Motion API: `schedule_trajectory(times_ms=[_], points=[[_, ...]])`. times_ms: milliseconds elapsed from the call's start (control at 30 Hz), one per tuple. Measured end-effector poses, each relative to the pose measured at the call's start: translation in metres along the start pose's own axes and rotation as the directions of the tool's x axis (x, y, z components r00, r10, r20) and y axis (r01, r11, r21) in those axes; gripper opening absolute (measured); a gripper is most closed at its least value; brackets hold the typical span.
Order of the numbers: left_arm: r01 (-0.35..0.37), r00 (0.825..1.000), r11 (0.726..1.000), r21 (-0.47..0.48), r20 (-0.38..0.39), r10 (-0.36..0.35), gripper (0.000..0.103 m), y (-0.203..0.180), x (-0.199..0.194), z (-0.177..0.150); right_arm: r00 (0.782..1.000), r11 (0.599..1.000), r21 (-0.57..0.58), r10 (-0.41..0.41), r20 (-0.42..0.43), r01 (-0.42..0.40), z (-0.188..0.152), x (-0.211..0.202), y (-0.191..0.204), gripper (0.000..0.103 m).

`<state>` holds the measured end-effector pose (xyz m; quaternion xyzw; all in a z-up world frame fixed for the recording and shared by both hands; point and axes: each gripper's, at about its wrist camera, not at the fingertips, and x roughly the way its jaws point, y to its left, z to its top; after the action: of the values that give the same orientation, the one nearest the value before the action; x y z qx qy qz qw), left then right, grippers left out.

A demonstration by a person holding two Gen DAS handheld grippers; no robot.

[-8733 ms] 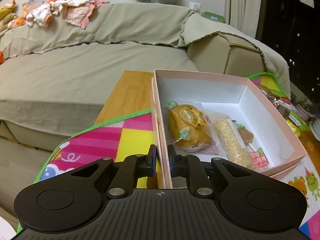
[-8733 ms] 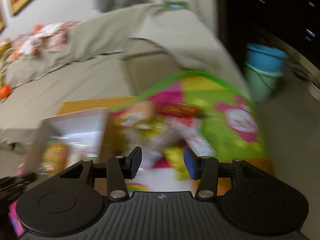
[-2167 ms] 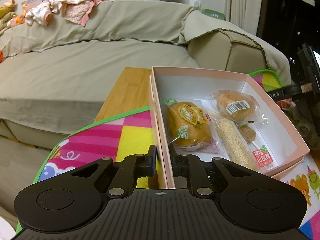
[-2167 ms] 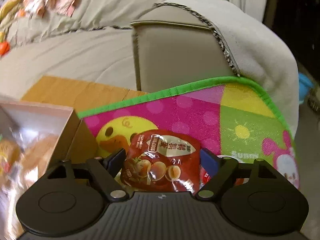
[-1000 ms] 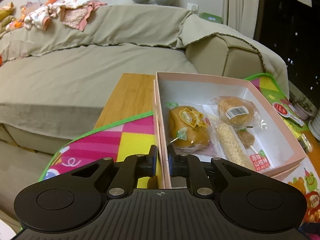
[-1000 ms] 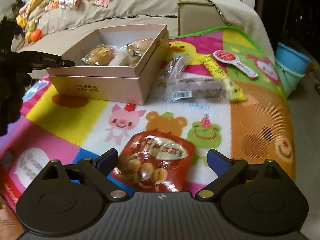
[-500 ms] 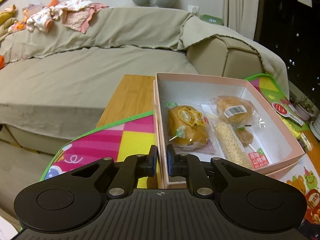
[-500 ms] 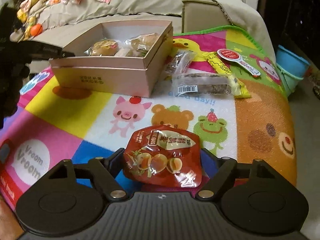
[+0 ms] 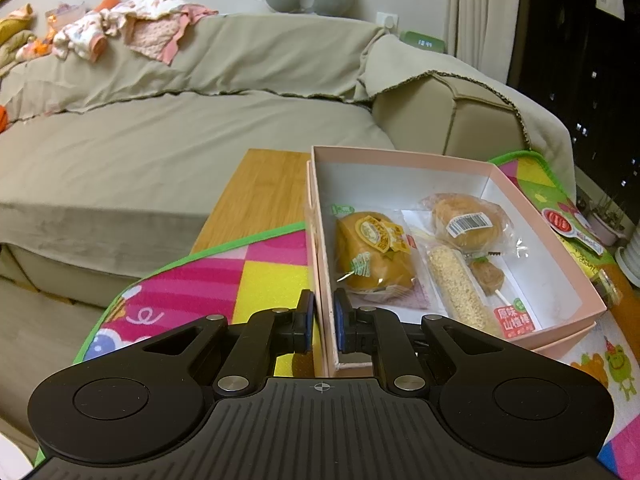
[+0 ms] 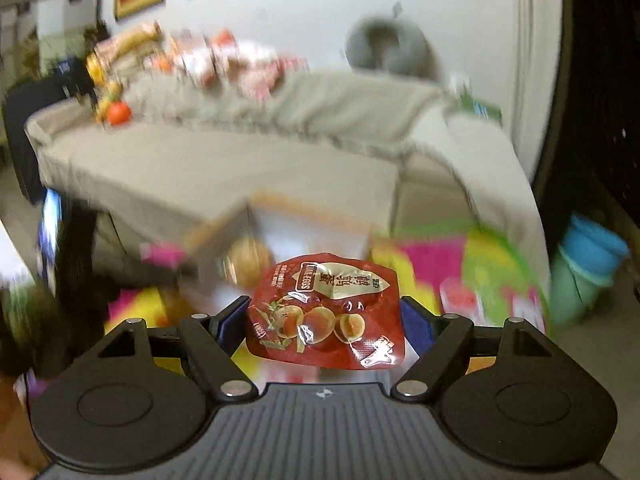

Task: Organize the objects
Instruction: 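Lift the red pouch with the right tool and release it into the box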

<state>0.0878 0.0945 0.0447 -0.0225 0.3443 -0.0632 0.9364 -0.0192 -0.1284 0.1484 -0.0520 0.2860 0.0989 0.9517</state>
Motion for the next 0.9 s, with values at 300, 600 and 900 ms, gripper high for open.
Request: schedule_trajectory(times_ms=[300,600,900], points=[[0.009,1.000,1.000,0.002,-0.001,-0.009,0.013,0.002,-0.001,-0.002,0.996,0.992,0.104,0.059,0.072,-0.067,0.070,0.094,0.019,0.079],[0.027,1.000,1.000,-0.002,0.003,-0.027,0.014,0.005,-0.002,-0.003,0.997,0.977,0.200,0.074,0.024,-0.078,0.068,0.144,0.017,0.088],[0.029,1.000,1.000,-0.005,0.004,-0.029,0.014,0.004,-0.002,-0.003,1.000,0.956,0.293,0.005,-0.023,0.001,0.037,0.123,-0.038,0.094]])
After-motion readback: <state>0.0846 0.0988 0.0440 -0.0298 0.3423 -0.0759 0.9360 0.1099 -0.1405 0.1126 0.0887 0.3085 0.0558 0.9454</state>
